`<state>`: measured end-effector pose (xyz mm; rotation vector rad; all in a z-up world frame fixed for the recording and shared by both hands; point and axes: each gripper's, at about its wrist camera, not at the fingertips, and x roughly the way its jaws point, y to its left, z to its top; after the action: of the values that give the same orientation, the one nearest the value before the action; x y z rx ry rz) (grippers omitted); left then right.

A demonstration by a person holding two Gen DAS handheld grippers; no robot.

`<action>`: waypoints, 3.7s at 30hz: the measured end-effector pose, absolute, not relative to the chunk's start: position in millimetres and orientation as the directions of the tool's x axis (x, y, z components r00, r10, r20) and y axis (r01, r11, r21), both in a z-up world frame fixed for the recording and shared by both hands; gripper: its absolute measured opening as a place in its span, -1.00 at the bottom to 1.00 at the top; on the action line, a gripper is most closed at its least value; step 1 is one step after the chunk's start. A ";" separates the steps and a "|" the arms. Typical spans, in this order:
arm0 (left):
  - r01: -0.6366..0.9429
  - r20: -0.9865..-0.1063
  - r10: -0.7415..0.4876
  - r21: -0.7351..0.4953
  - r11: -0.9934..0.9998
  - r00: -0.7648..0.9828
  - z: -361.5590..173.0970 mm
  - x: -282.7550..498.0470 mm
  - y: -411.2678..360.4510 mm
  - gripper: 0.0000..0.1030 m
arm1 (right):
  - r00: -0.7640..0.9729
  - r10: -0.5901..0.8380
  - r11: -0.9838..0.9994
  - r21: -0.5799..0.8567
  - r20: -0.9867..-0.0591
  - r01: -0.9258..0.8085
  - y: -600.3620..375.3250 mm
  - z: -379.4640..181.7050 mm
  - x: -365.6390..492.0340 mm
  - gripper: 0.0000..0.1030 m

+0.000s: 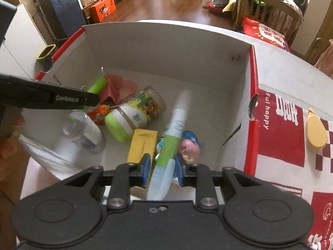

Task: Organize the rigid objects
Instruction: 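Carry the highlighter with the left tool while the right tool carries the marker over the box, then open the left tool to drop the highlighter while the right tool drops the marker, then withdraw both open tools from the box toward the yellow correction tape, then grasp the yellow correction tape with the left tool while the right tool grasps the teal sharpener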

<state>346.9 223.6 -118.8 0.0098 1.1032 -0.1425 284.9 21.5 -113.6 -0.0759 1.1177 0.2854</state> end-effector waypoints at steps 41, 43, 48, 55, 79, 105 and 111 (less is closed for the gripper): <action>0.228 -0.733 -0.238 -0.116 0.967 0.637 -25.4 255.5 122.3 0.52 | 0.598 0.302 0.941 0.134 -0.742 -0.309 -90.6 -19.2 201.4 0.46; 0.251 -0.723 -0.256 -0.118 0.961 0.641 -22.2 251.6 105.3 0.52 | 0.608 0.291 0.946 0.128 -0.738 -0.297 -106.2 -18.7 197.7 0.50; 0.289 -0.720 -0.292 -0.132 0.948 0.629 -21.5 249.4 60.5 0.52 | 0.635 0.275 0.954 0.123 -0.722 -0.273 -142.8 -17.3 189.2 0.64; 0.322 -0.710 -0.334 -0.159 0.934 0.620 -27.6 246.3 1.2 0.65 | 0.662 0.253 0.963 0.118 -0.705 -0.242 -194.0 -23.0 185.5 0.84; 0.334 -0.773 -0.311 -0.136 0.933 0.554 -104.4 319.7 -133.4 0.65 | 0.663 0.237 0.956 0.049 -0.710 -0.289 -295.1 -89.8 227.2 0.99; 0.298 -0.817 -0.352 -0.232 0.926 0.457 -167.5 403.3 -156.9 0.63 | 0.617 0.241 0.927 -0.012 -0.749 -0.376 -283.8 -161.1 307.0 0.25; 0.289 -0.811 -0.338 -0.218 0.932 0.478 -166.3 404.8 -157.6 0.36 | 0.630 0.263 0.928 0.013 -0.731 -0.373 -283.2 -164.0 314.8 -0.02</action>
<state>404.8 -157.6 -166.3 -0.0536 1.0020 -0.3825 314.8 -283.2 -164.0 -0.1441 0.8121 0.3655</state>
